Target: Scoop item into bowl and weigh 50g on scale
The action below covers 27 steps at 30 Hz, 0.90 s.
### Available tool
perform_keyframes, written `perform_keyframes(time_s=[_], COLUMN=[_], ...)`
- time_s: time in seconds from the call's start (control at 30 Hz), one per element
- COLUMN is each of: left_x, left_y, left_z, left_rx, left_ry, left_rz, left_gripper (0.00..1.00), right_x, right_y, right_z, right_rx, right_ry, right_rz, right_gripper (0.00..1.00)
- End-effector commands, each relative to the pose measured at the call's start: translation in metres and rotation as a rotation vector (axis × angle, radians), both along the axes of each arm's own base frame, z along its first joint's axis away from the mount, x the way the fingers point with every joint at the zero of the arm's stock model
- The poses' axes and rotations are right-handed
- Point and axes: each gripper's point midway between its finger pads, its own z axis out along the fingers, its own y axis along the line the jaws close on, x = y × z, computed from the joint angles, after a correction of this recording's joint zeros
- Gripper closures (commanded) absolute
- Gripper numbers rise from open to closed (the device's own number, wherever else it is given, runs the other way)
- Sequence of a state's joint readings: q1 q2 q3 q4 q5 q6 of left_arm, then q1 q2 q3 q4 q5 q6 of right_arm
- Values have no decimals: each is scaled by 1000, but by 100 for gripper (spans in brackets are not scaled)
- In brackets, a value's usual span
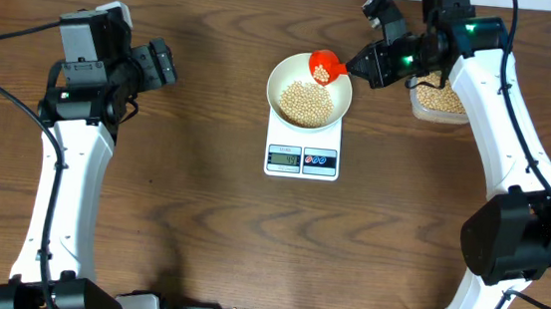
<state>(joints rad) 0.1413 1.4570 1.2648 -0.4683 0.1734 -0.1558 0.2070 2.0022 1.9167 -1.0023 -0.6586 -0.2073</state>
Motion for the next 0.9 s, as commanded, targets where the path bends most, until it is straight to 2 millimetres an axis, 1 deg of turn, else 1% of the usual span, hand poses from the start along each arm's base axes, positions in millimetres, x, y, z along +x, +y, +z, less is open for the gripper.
perform_keyframes(time_s=[0.0,0.13,0.23,0.4,0.53,0.77,0.87], left_x=[1,1,0,0,1,0,0], left_y=[3,3,3,3,3,3,3], left_z=[4,4,4,4,4,4,4], left_rx=[18,17,17,17,18,18,18], left_ry=[-7,-8,-7,-7,-8,-7,-7], left_rz=[1,0,0,0,0,0,1], left_gripper=[9,9,9,9,9,9,9], right_x=[1,1,0,-3,-4,-4,-6], right_y=[3,4,6,16,15,14,18], right_z=[10,8,2,-2,-5,-5,-5], right_rx=[35,14,-41,-80,-109,-109,-111], right_ry=[-9,-11,-19,-36,-40,-37,-38], right_rz=[3,2,-5,16,12,11,18], right_gripper=[99,99,99,99,99,99,99])
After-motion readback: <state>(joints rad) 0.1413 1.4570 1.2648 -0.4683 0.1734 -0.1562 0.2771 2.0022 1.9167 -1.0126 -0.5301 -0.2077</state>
